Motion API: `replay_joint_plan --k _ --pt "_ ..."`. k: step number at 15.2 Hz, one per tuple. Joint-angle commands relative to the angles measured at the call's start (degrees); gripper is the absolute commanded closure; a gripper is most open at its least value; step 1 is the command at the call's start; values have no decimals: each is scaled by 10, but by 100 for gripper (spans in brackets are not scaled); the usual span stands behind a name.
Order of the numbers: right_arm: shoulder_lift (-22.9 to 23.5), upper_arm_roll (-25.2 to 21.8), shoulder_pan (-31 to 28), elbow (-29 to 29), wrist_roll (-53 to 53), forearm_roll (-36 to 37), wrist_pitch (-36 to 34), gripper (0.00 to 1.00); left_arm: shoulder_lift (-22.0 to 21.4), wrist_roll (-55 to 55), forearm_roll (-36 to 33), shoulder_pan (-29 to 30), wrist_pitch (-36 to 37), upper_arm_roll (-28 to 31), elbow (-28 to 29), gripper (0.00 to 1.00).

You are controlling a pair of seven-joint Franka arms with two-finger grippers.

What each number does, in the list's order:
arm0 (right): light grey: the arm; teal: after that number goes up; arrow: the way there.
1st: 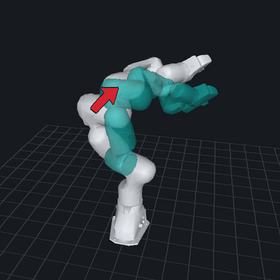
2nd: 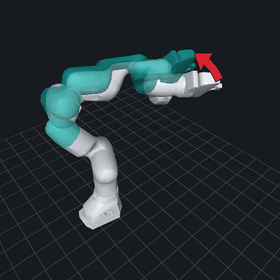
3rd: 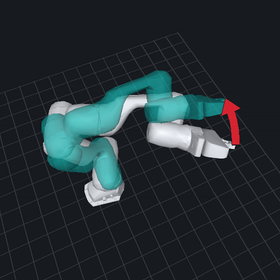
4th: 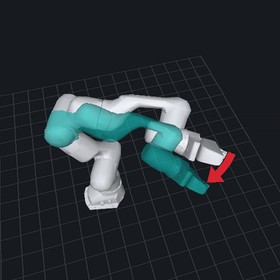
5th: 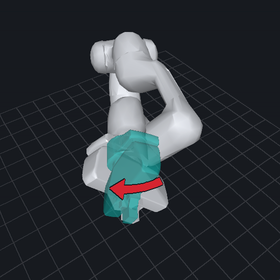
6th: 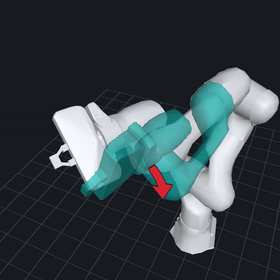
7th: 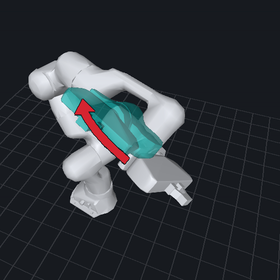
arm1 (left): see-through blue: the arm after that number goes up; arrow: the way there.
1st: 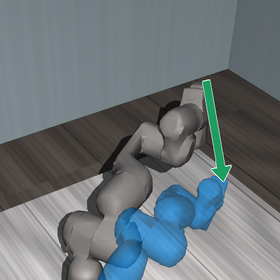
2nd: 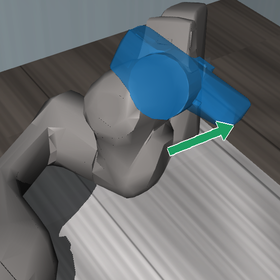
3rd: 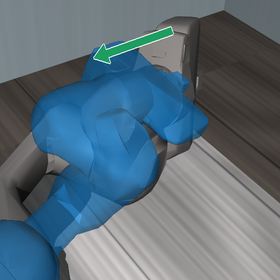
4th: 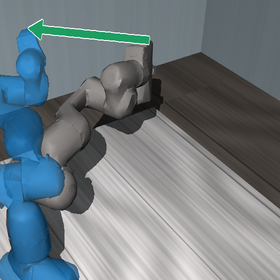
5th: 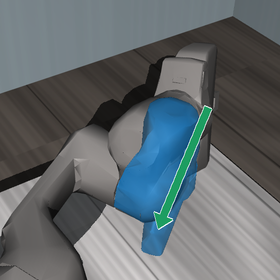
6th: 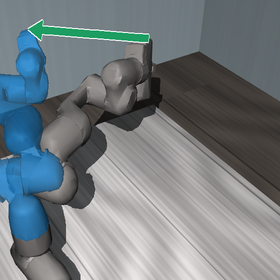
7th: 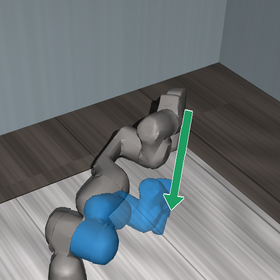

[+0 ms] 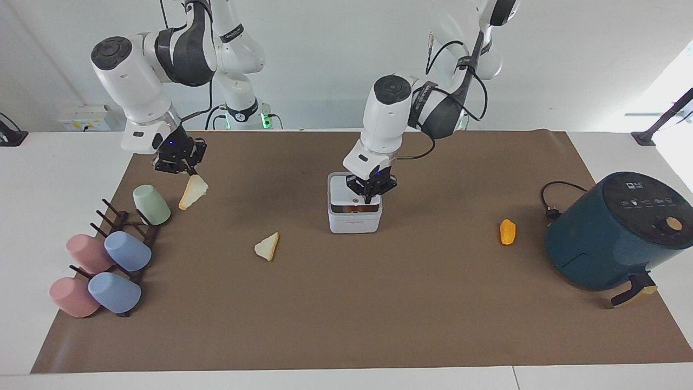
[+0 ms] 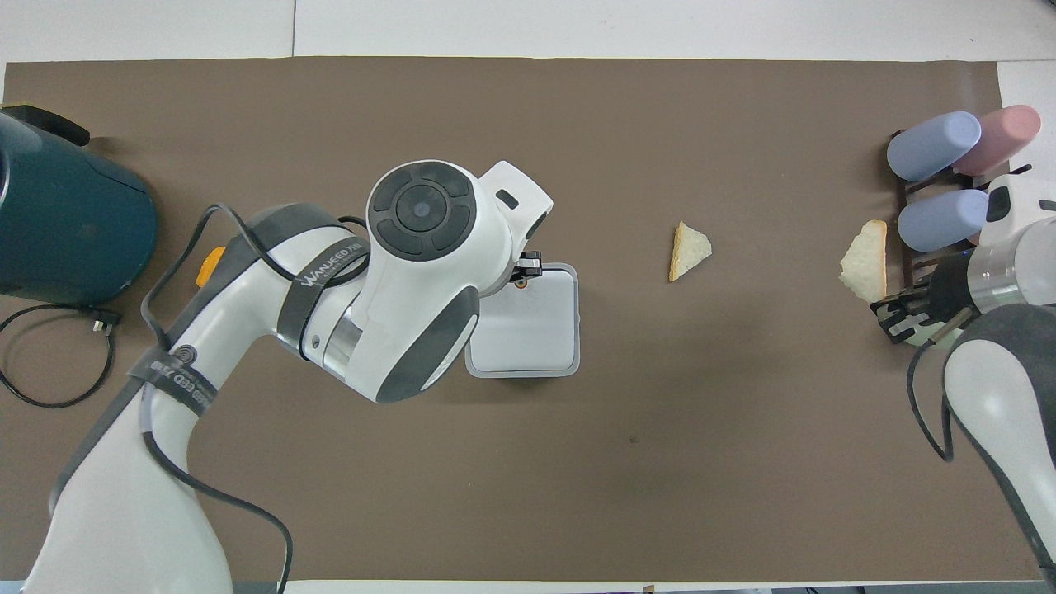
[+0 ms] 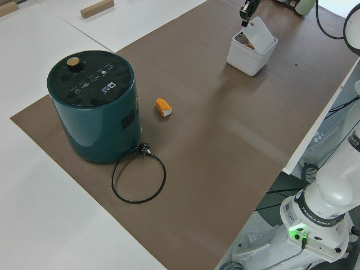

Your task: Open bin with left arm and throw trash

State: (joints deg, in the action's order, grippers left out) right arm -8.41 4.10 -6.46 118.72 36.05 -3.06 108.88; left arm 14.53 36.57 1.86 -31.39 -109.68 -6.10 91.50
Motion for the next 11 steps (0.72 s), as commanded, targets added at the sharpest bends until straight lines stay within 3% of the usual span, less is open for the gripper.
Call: replay_joint_plan --k 1,4,8,11 --pt "-4 4 -2 -3 -24 -6 -11 100 -34 -12 24 17 44 -1 -11 100" --pt "-2 14 16 -22 -71 -6 -17 100 -84 -70 50 45 110 1 -10 100" --pt "8 14 110 -31 -228 -6 16 100 -134 -148 53 98 186 5 -11 100" --pt "41 15 179 -62 -341 -7 40 100 -154 -241 48 161 241 5 -13 100"
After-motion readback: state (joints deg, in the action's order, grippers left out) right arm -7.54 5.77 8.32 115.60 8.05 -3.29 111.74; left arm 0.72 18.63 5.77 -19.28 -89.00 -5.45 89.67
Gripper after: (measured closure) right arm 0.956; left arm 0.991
